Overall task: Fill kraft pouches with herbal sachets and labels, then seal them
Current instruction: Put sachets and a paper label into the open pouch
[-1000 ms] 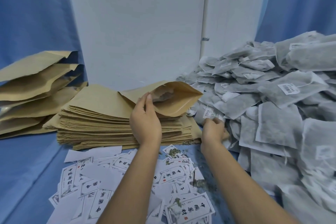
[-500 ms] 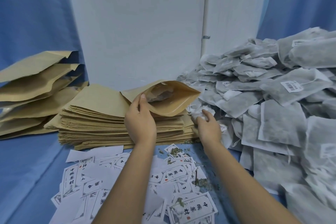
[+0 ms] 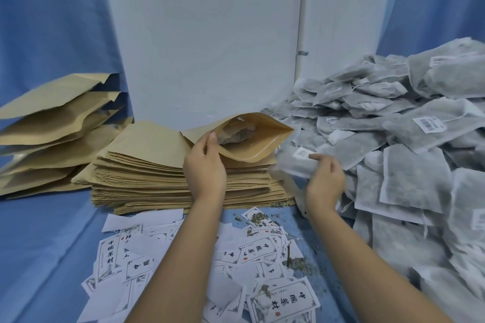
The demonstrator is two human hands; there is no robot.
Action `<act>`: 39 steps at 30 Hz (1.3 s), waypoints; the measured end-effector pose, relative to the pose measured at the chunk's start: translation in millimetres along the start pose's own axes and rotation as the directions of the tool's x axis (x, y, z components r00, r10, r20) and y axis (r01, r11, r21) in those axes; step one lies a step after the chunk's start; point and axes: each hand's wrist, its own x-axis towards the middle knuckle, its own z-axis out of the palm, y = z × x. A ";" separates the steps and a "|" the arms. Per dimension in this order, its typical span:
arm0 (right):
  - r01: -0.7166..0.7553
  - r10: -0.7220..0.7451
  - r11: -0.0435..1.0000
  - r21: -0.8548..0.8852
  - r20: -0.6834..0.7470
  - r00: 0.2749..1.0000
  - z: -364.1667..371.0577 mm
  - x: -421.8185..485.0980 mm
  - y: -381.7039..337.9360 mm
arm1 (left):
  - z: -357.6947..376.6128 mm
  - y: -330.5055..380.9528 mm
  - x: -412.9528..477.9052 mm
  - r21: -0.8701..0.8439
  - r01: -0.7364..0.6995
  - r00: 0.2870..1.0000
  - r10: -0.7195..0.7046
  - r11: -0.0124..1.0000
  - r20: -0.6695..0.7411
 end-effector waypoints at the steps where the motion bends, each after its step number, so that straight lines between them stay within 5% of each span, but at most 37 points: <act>1: -0.015 0.022 0.993 0.115 -0.060 0.998 -1.3 -4.4 -5.8 | 0.2 0.2 2.1 0.025 0.001 1.000 -0.001 1.000 0.017; 5: -0.169 0.180 0.919 0.357 0.004 0.984 -2.5 -11.5 -26.0 | 1.3 -0.6 5.4 0.128 0.002 0.996 -0.014 0.992 0.088; 10: -0.191 0.130 0.950 0.246 0.242 0.961 20.6 -17.4 -47.5 | 0.2 -3.4 -8.4 0.205 -0.090 0.990 0.065 0.975 0.125; 20: -0.406 0.218 0.892 0.199 0.597 0.772 55.5 -33.4 -61.4 | -17.2 -1.3 -38.4 0.268 -0.389 0.921 0.369 0.881 0.124; 26: -0.211 0.284 0.958 -0.196 0.518 0.807 69.8 -39.9 -67.7 | -29.2 0.7 -52.6 0.272 -0.407 0.913 0.401 0.872 0.080; 31: 0.147 0.169 0.853 -0.500 0.532 0.830 67.6 -41.0 -67.5 | -36.9 -1.1 -51.0 0.220 -0.340 0.940 0.328 0.914 0.090; 36: 0.277 -0.072 0.910 -0.309 0.539 0.839 57.8 -53.1 -60.7 | -43.1 2.7 -42.5 0.295 -0.333 0.942 0.330 0.896 0.062; 39: 0.272 -0.207 0.960 -0.064 0.493 0.845 47.2 -69.5 -55.3 | -47.0 4.9 -36.7 0.147 -0.244 0.968 0.250 0.959 -0.030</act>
